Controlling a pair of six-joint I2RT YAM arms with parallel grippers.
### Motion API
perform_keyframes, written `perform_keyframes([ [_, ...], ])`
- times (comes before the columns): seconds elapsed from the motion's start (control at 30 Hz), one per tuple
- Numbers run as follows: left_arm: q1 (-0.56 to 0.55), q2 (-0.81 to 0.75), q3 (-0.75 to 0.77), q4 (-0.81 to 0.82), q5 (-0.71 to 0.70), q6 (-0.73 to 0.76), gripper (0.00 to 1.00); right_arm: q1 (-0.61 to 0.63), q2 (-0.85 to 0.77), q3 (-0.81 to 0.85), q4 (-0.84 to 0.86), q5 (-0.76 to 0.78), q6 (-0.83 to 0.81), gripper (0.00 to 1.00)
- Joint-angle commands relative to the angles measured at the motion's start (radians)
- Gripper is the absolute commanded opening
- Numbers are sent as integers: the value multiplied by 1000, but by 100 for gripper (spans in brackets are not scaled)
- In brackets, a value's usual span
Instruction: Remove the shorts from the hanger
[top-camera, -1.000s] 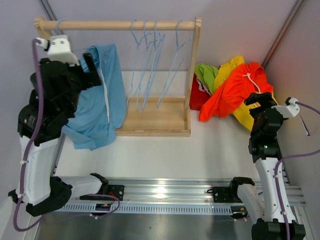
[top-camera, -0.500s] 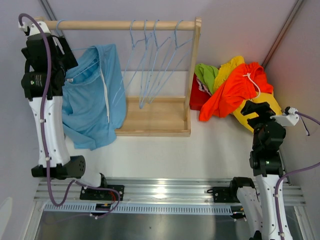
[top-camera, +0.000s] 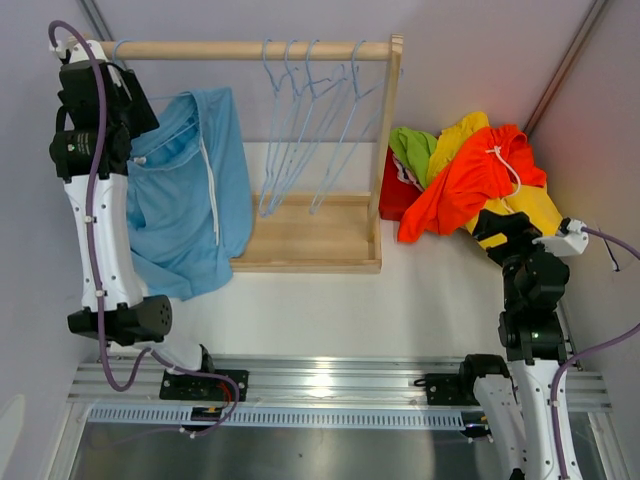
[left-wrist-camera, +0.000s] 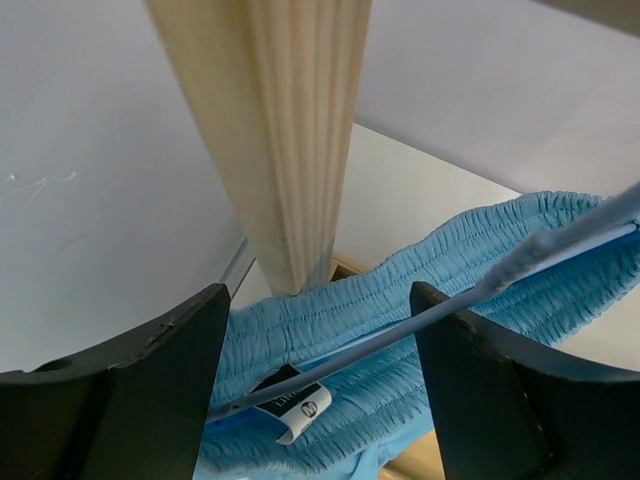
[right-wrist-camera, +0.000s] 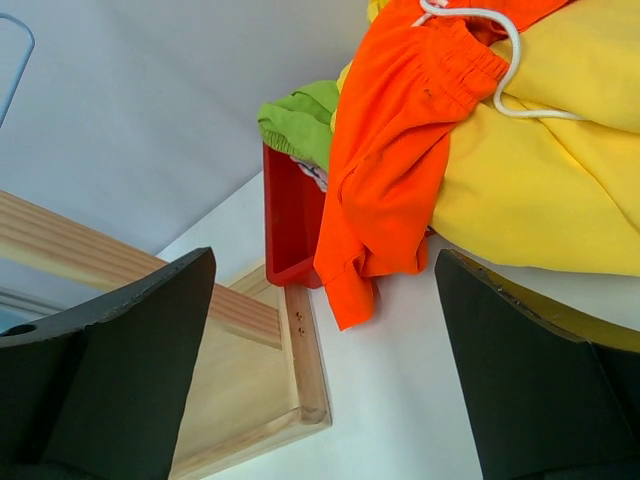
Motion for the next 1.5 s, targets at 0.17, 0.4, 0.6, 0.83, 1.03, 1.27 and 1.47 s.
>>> perform_keyframes([
  [0.17, 52, 48, 59, 14, 104, -24, 73, 11, -6, 69, -28, -16, -29, 98],
  [0.4, 55, -104, -229, 146, 216, -52, 40, 11, -17, 99, -65, 3, -22, 97],
  [0.6, 55, -198, -321, 188, 266, -61, 6, 11, -48, 81, -78, 4, 8, 96],
  [0.83, 12, -202, -228, 163, 300, -44, 0, 11, -75, 90, -105, 21, -20, 96],
  [1.03, -115, -157, 7, 88, 328, -7, 0, 11, -91, 72, -94, 23, -3, 96],
  [1.27, -194, -224, 54, 68, 361, -12, 0, 11, -105, 61, -57, 4, -9, 96],
  [1.47, -198, -423, -178, 158, 437, -21, 0, 11, -106, 81, 26, -109, -43, 97],
])
